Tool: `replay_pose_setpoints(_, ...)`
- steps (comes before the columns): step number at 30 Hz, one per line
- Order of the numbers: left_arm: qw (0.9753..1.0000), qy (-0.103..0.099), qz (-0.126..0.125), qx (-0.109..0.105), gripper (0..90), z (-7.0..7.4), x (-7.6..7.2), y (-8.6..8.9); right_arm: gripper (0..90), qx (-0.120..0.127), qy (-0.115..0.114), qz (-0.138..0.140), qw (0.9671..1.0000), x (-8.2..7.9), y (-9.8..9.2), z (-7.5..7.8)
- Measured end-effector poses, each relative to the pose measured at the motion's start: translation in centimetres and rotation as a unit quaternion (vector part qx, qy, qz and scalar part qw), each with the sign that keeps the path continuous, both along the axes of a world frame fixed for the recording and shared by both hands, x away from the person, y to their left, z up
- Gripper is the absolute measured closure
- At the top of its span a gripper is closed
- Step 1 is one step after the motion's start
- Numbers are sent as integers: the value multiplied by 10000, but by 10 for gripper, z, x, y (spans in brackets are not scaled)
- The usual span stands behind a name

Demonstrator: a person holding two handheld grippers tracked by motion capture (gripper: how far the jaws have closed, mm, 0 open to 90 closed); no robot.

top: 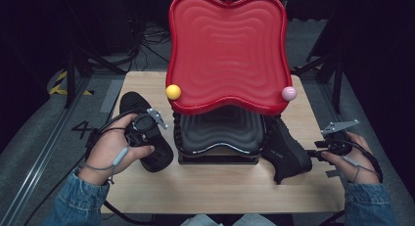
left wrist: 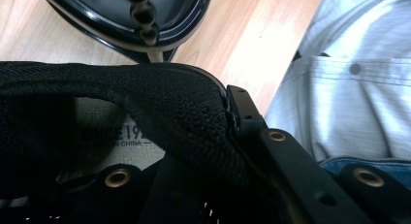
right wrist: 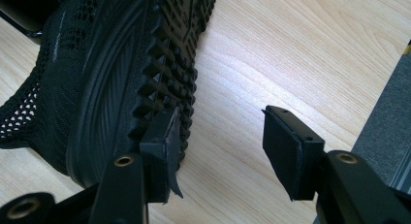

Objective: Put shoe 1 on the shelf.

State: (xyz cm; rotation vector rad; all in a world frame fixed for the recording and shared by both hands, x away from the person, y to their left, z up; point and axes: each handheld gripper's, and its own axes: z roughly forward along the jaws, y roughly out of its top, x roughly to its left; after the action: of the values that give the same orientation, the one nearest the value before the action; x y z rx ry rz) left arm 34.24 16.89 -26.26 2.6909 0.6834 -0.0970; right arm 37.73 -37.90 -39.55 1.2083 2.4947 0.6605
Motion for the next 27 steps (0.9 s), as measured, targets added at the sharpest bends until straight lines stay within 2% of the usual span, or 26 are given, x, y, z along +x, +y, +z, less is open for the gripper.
replay_pose_setpoints(15, 9992, -276, -280, -10, 847, 61, -10, -1, 482, 54, 1, -21, 10000, -1, -3, 1)
replay_pose_setpoints(21, 9984, -456, -296, 144, 846, 80, -11, -2, 482, 73, -5, -36, 10000, -1, -2, 2)
replay_pose_setpoints(27, 9962, -711, -405, 294, 845, 97, -14, -5, 482, 52, -20, 2, 10000, -1, -1, 1)
